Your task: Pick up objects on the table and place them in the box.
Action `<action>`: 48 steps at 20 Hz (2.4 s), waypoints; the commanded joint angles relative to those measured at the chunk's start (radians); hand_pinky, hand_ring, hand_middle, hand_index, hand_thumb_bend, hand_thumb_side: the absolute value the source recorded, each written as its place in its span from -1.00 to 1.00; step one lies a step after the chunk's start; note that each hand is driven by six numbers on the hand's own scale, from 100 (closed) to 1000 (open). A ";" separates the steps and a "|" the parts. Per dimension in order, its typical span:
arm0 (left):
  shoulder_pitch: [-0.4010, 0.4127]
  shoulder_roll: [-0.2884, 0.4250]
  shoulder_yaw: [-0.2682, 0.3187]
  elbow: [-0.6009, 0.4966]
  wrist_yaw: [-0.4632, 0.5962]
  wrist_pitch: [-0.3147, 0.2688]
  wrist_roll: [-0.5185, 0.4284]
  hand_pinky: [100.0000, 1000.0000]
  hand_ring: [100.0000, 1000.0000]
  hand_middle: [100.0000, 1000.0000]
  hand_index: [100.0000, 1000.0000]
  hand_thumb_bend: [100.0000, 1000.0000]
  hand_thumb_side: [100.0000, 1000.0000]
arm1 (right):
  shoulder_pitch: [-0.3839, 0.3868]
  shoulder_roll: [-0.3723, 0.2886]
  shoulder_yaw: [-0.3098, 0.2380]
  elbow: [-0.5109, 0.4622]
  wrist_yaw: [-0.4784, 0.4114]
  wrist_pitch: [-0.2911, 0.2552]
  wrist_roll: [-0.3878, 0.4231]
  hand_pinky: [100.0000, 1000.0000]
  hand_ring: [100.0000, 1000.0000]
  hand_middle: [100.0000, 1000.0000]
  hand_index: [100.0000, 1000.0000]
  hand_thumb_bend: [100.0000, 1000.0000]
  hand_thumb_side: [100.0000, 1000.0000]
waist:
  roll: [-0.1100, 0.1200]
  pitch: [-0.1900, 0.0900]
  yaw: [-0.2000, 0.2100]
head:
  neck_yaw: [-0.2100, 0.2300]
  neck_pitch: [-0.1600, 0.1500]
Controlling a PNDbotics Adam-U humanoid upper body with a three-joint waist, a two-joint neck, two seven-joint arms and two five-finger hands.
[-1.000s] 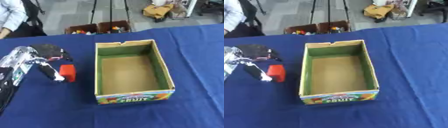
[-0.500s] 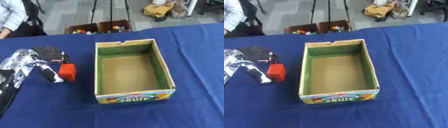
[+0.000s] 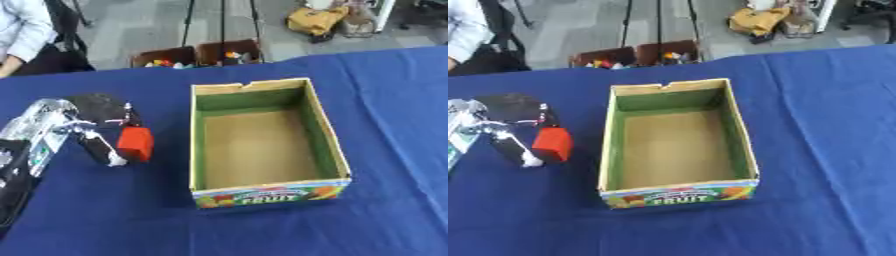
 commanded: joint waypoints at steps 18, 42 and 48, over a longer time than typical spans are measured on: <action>0.000 0.083 0.117 -0.286 0.335 0.208 0.088 -1.00 -0.48 -0.46 -0.11 -1.00 -0.32 | -0.007 -0.015 -0.011 -0.017 -0.008 0.006 -0.015 0.50 0.44 0.48 0.50 -1.00 0.01 | 0.008 -0.023 0.006 | -0.021 -0.015; -0.179 -0.049 0.075 -0.246 0.207 0.264 0.271 -1.00 -0.55 -0.53 -0.13 -1.00 -0.33 | -0.092 0.018 0.025 -0.017 -0.063 -0.017 0.025 0.50 0.44 0.48 0.50 -1.00 -0.02 | 0.034 -0.008 -0.166 | 0.126 -0.022; -0.173 -0.103 0.025 -0.229 0.142 0.196 0.253 -1.00 -0.51 -0.47 -0.11 -1.00 -0.34 | -0.101 0.027 0.027 -0.017 -0.072 -0.019 0.032 0.50 0.44 0.48 0.51 -1.00 -0.02 | 0.035 0.001 -0.176 | 0.133 -0.026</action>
